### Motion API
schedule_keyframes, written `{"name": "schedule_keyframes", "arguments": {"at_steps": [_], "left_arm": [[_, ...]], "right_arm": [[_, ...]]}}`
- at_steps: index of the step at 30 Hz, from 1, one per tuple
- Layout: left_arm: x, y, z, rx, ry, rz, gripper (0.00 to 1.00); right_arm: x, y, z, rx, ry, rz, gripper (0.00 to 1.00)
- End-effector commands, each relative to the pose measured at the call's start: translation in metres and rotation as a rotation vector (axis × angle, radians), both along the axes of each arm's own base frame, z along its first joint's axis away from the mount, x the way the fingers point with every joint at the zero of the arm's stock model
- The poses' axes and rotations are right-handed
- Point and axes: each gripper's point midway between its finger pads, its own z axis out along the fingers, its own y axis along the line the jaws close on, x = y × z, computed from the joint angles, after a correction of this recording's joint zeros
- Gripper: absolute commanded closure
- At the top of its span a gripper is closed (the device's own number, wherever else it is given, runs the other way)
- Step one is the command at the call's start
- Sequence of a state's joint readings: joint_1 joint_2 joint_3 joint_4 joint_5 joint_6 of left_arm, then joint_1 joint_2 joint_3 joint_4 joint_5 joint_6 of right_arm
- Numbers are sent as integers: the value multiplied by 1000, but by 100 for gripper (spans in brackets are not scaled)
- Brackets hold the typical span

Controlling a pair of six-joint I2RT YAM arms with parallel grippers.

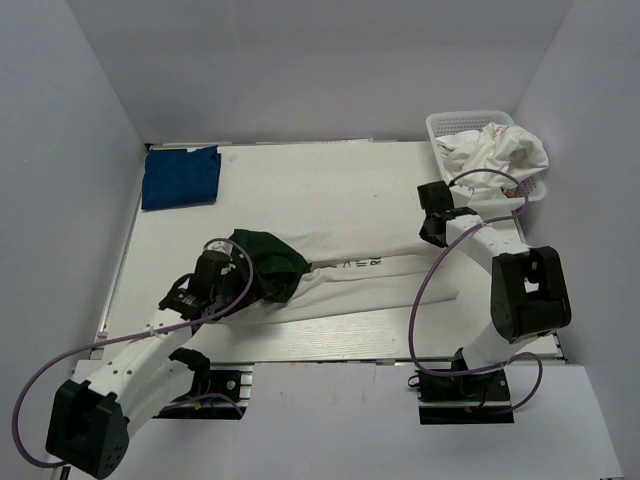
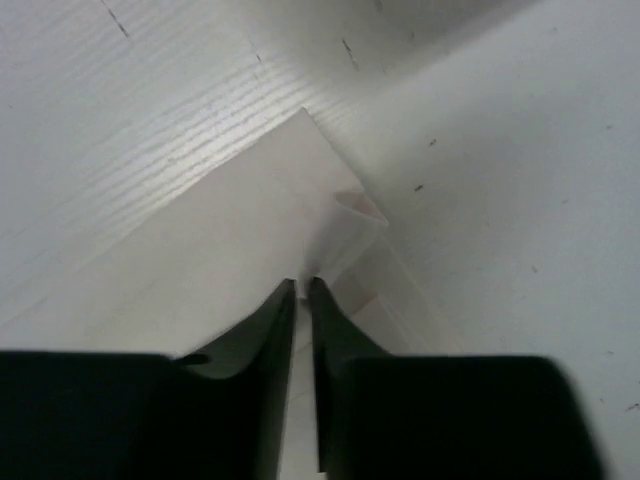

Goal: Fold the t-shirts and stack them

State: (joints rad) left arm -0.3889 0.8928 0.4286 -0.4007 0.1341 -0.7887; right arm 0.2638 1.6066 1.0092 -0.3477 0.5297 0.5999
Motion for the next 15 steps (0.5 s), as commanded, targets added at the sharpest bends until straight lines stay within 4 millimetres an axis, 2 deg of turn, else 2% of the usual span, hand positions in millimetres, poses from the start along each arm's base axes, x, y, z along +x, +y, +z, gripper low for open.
{"name": "schedule_keyframes", "arguments": {"at_steps": [1,3,5,6,8,10,11,12,14,15], "left_arm": [[-9,4,14,9,-10,4,0],[2,7,24,16,-68,33,0],[20,9,43,19,-157,63,0],[24,11,37,45,-137,77,0],[41,17,45,64,-163,126,0],[54,18,39,88,-144,146,0],[59,18,38,102,-145,146,0],[62,17,36,109,-130,145,0],[73,19,26,152,-92,163,0],[78,17,28,158,-93,156,0]], "right_arm": [[-7,0,4,23,-16,-33,74],[-10,-1,3,20,-3,-39,58],[-9,0,7,24,-4,-43,48],[-10,-1,8,24,-7,-45,45],[-11,-2,14,24,-19,-50,40],[-14,-7,16,6,-25,-66,38],[-15,-8,19,10,-35,-71,33],[-16,-7,21,16,-42,-70,27],[-15,-4,25,28,-57,-50,24],[-15,0,25,47,-59,-35,22]]}}
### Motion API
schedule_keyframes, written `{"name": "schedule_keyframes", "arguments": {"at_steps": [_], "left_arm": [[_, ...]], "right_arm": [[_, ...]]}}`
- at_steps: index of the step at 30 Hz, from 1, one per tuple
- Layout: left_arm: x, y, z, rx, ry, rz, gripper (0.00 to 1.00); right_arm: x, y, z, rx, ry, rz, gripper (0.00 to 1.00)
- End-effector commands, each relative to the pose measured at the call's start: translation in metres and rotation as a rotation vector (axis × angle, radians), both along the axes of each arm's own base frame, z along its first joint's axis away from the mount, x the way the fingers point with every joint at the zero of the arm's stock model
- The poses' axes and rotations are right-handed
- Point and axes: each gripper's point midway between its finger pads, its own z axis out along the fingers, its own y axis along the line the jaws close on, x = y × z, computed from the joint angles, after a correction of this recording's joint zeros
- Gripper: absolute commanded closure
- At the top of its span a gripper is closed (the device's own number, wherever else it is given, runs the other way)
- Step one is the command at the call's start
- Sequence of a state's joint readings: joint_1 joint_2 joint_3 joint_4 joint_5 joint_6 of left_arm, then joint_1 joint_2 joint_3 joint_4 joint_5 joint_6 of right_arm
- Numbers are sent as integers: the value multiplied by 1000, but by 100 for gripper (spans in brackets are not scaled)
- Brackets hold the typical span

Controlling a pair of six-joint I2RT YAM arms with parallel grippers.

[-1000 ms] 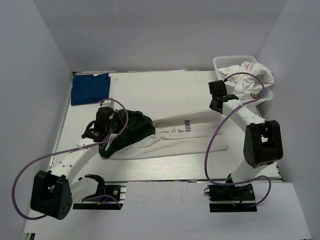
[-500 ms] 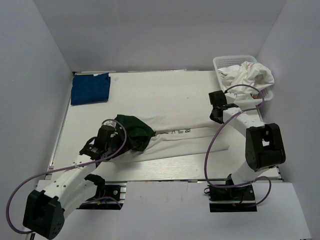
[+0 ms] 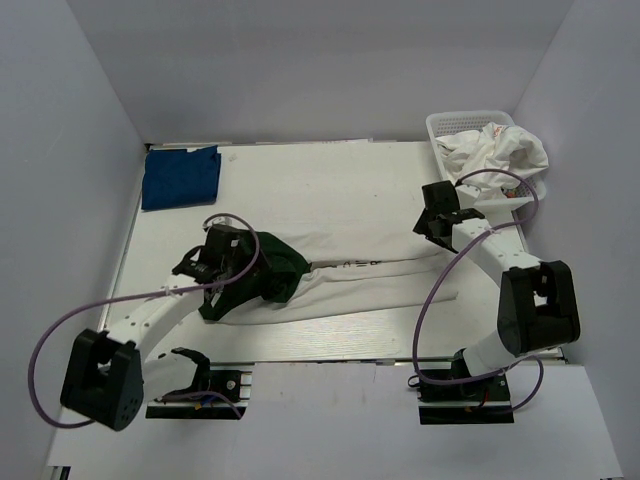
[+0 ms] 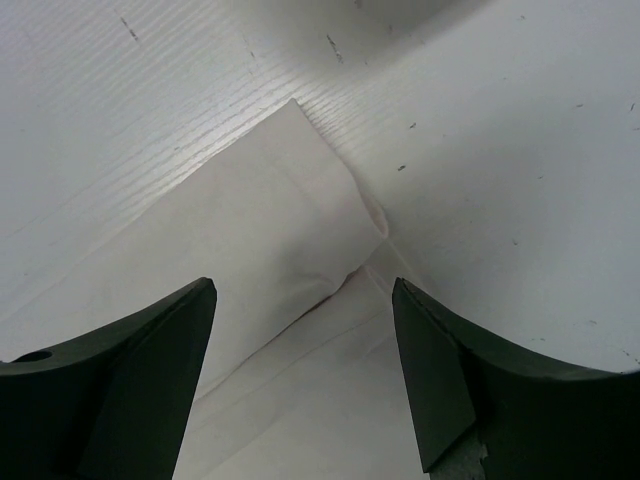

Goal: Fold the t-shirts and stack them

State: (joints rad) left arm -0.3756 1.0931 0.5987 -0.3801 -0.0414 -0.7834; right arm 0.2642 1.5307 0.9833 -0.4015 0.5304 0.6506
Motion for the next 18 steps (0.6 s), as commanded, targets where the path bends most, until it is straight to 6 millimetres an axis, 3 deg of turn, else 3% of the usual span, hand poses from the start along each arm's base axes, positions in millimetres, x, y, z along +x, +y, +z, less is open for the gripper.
{"name": "schedule_keyframes", "arguments": {"at_steps": [1,2,5,8,11,13,14,15,17,18], "left_arm": [[25,2,10,40,-39,24,4],[27,1,3,53,-24,17,11],[33,-6,1,34,-36,-7,19],[33,-2,-14,68,4,7,19],[42,-8,-13,53,-16,-12,19],[47,-10,-11,50,-25,-12,25],[49,-10,-13,58,-21,-19,31],[48,-12,-13,51,-18,-26,50],[49,-14,-16,54,-7,-40,71],[46,-13,-18,65,4,-47,99]], "right_arm": [[1,4,15,27,-56,8,22],[2,4,15,27,-56,12,21],[1,6,13,21,-45,21,21],[1,11,10,37,-37,43,21],[3,16,9,42,-43,67,21],[3,15,9,35,-41,65,21],[2,15,8,32,-34,69,21],[2,15,10,31,-38,68,21],[3,14,10,30,-40,67,21],[3,15,11,29,-41,71,21]]}}
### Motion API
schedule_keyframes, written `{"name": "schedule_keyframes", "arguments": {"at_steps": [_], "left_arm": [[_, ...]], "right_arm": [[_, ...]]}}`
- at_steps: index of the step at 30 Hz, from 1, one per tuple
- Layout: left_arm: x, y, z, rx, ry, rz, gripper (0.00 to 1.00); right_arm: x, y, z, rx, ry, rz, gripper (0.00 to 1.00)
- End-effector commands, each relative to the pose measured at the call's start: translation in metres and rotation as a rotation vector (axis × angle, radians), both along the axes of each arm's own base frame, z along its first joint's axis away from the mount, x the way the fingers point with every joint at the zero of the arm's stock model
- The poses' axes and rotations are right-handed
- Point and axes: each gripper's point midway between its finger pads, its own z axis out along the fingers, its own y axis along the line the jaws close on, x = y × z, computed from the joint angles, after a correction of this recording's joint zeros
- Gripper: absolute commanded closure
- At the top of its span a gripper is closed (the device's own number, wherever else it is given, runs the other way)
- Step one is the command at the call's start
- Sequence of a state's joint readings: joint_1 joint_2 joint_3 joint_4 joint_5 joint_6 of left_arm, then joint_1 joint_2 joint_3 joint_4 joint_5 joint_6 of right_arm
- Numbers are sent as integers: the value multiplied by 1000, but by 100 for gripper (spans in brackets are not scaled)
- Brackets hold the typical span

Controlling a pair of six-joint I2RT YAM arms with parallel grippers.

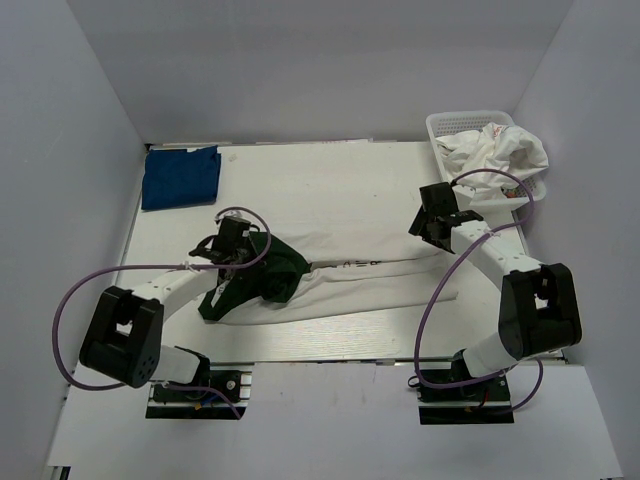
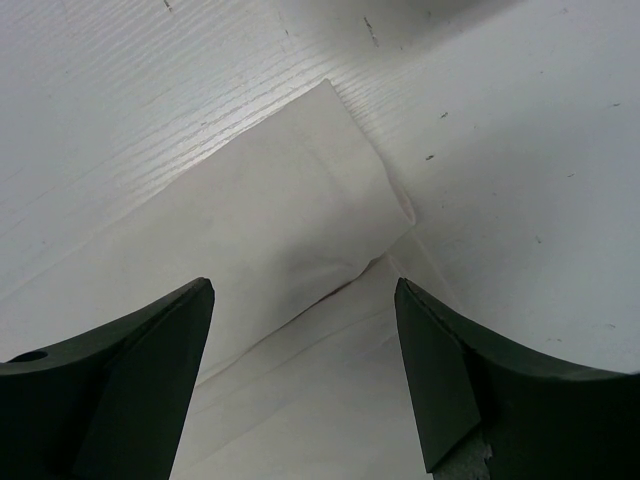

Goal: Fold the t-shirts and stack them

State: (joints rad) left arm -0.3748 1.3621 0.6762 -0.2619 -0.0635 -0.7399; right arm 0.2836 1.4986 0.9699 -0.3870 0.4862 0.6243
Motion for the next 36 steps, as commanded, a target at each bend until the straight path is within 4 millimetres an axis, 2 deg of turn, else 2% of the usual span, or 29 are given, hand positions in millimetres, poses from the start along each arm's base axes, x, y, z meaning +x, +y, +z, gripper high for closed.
{"name": "schedule_keyframes", "arguments": {"at_steps": [1,3,4,7,8,12,13,14,16,17,19,20,22,23,25,26,28,30,33,35,36], "left_arm": [[11,-3,13,6,-40,-24,100],[8,4,15,36,-30,-16,100],[10,5,26,35,-57,-8,100],[5,15,42,61,-92,12,100],[6,13,60,45,-150,12,100],[-4,15,75,3,-205,7,100],[0,20,79,21,-221,29,85],[2,19,83,18,-229,30,55],[9,20,82,35,-215,40,48],[11,19,80,39,-206,39,36],[21,15,73,53,-171,37,30],[22,14,67,64,-144,35,22],[33,10,66,70,-131,35,18],[33,10,51,93,-75,31,16],[41,9,49,105,-52,44,15],[42,9,35,123,-8,41,16],[48,8,33,137,6,45,20],[49,9,25,160,42,48,30],[48,14,24,189,57,61,54],[48,19,27,206,48,75,64],[45,20,24,209,57,74,79]], "right_arm": [[5,2,5,-3,-26,8,21],[5,2,5,1,-28,9,21],[5,3,6,0,-30,12,21],[4,5,4,5,-22,26,21],[5,8,4,14,-28,30,21],[5,12,3,21,-30,53,21],[5,13,1,18,-27,56,21],[6,13,1,16,-24,59,21],[6,16,0,19,-19,66,21],[5,15,-2,15,-11,67,21],[5,17,-4,12,-6,74,21],[5,16,-6,10,1,73,21],[6,14,-7,2,4,68,21],[5,15,-8,0,7,69,21],[4,14,-10,-5,17,67,21],[5,14,-10,-5,14,66,21],[4,12,-11,-18,21,64,21],[4,11,-13,-21,30,59,21],[4,11,-15,-28,35,55,21],[4,10,-16,-27,41,54,21],[5,11,-16,-30,41,57,21]]}}
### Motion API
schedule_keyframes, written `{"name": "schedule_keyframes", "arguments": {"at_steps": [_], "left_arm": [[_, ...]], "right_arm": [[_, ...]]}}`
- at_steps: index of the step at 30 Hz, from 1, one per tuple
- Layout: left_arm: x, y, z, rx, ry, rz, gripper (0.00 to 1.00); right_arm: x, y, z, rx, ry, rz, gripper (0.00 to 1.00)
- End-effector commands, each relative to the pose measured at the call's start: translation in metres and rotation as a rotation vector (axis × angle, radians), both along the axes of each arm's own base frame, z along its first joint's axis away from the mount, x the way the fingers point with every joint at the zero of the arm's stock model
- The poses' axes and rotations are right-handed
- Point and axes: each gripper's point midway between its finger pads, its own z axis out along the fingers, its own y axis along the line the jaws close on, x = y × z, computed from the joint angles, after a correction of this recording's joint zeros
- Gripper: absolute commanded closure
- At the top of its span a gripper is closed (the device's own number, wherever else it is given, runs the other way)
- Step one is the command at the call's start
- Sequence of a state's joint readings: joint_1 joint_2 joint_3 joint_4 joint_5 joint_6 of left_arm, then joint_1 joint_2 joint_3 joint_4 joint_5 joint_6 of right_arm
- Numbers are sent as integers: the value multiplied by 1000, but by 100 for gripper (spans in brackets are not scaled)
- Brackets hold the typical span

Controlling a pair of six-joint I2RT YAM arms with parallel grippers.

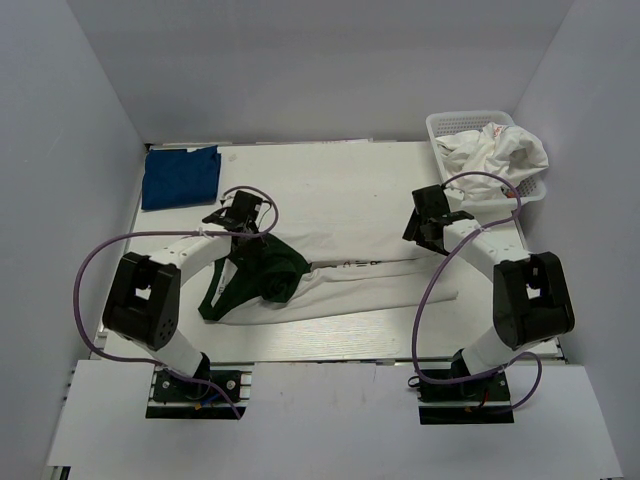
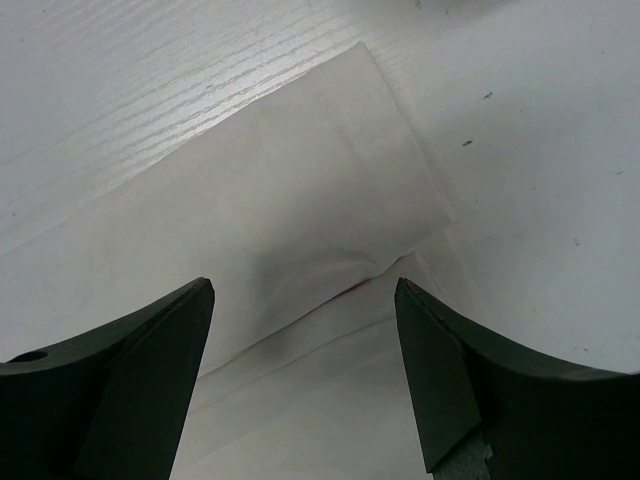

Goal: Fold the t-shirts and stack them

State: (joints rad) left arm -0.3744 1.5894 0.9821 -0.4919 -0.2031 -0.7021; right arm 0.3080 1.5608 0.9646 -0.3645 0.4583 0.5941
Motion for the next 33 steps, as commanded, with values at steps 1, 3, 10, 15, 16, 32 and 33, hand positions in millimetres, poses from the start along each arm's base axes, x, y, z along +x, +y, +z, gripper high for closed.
{"name": "schedule_keyframes", "arguments": {"at_steps": [1,3,10,15,16,32,33], "left_arm": [[6,9,23,31,-55,28,90],[6,14,30,50,-73,32,100],[-10,25,69,23,-190,50,100],[-39,38,82,-3,-224,103,100],[-48,38,75,-16,-203,106,100],[-111,85,42,86,-65,351,8],[-103,79,51,63,-100,314,8]], "right_arm": [[6,-2,3,-21,-11,-10,21],[7,-1,4,-20,-12,-7,21],[6,-1,1,-17,-8,-4,21],[6,-1,2,-14,-9,-4,21],[7,0,1,-11,-12,-2,21],[9,7,4,-8,-9,45,21],[8,8,6,-9,-14,50,21]]}}
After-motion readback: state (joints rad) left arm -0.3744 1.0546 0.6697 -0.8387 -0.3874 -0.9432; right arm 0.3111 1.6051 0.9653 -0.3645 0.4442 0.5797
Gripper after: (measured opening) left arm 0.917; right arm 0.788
